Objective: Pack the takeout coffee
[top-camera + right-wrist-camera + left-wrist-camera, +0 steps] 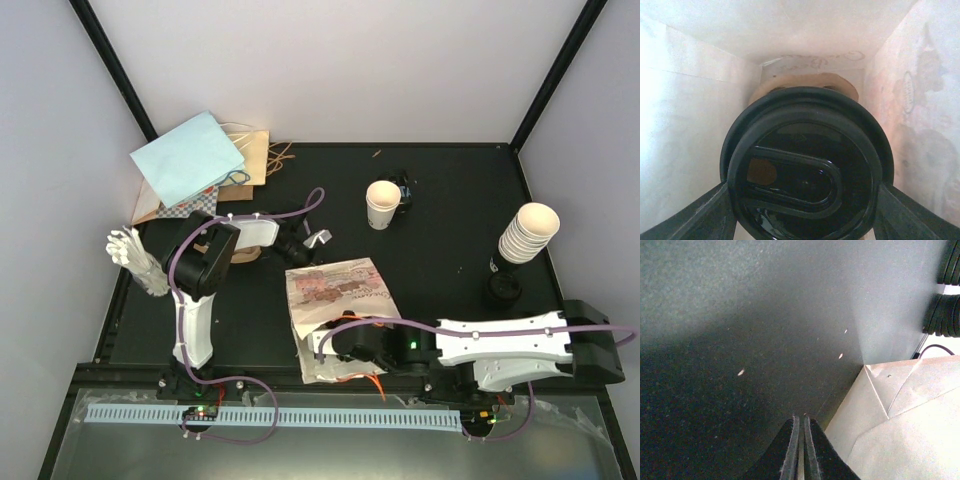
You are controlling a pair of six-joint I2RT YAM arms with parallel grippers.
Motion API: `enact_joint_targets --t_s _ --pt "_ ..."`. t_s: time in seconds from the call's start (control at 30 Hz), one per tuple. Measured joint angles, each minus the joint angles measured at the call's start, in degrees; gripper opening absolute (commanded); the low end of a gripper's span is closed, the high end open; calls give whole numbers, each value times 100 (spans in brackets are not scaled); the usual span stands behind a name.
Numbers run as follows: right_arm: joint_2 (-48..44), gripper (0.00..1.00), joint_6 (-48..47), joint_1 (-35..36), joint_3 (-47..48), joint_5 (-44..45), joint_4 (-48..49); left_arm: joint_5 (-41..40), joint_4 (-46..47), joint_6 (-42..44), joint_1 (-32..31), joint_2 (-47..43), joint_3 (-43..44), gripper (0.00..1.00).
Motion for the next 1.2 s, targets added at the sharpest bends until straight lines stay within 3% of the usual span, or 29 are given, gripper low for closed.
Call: enact_joint_targets --t_s 0.27,0.63,0.83,0.93,1.07,1.2 --pt "-431 45 184 0 317 -48 -503 -223 -289 48 17 -260 179 40" --pt "-339 45 323 0 420 -205 -798 -501 -428 160 223 -1049 273 55" --pt "-337 45 407 0 476 -330 -890 -651 -356 195 260 -1495 -376 58" --pt "-337 45 463 7 476 -350 -942 -861 -251 175 278 -1985 -898 66" --pt "-337 45 490 11 476 -402 -962 -1200 -151 103 367 -2868 -1414 95" --pt "-337 45 492 11 476 -463 -964 -1576 -103 15 535 -3801 -1705 99"
